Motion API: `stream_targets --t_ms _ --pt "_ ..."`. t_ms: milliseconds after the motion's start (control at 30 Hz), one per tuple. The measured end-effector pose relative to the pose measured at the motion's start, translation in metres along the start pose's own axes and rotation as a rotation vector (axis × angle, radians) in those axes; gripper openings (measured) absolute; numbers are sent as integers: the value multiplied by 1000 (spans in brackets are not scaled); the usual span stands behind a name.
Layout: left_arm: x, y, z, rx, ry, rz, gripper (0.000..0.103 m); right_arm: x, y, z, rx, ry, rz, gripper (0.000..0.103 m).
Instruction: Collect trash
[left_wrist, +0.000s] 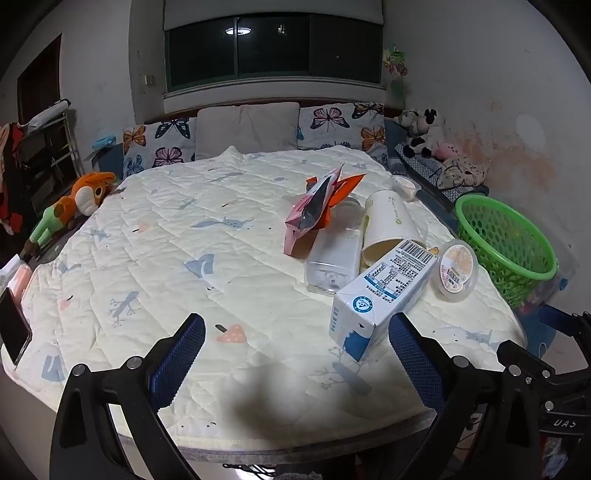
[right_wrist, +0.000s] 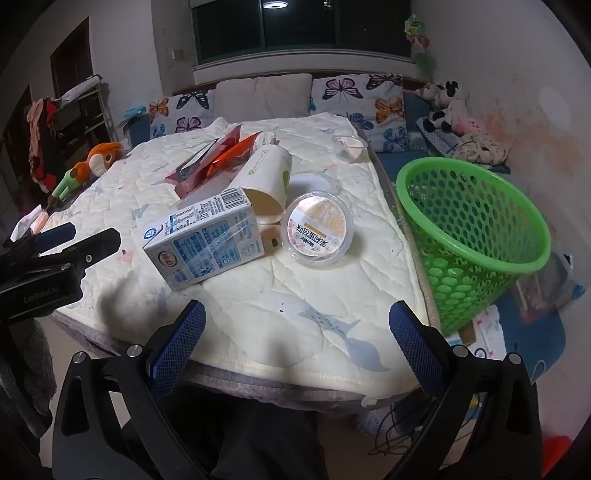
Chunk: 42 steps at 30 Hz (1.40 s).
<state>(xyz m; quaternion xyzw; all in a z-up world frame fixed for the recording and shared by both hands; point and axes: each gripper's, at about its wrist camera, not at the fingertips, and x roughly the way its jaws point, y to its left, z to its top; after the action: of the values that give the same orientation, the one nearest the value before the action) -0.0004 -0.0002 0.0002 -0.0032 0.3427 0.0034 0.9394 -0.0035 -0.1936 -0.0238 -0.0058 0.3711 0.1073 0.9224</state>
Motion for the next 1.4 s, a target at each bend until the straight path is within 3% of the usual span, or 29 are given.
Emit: stream_targets --t_ms 1400 --pt "-7 2 -6 27 3 17 96 -7 -1 1 -2 -5 -15 98"
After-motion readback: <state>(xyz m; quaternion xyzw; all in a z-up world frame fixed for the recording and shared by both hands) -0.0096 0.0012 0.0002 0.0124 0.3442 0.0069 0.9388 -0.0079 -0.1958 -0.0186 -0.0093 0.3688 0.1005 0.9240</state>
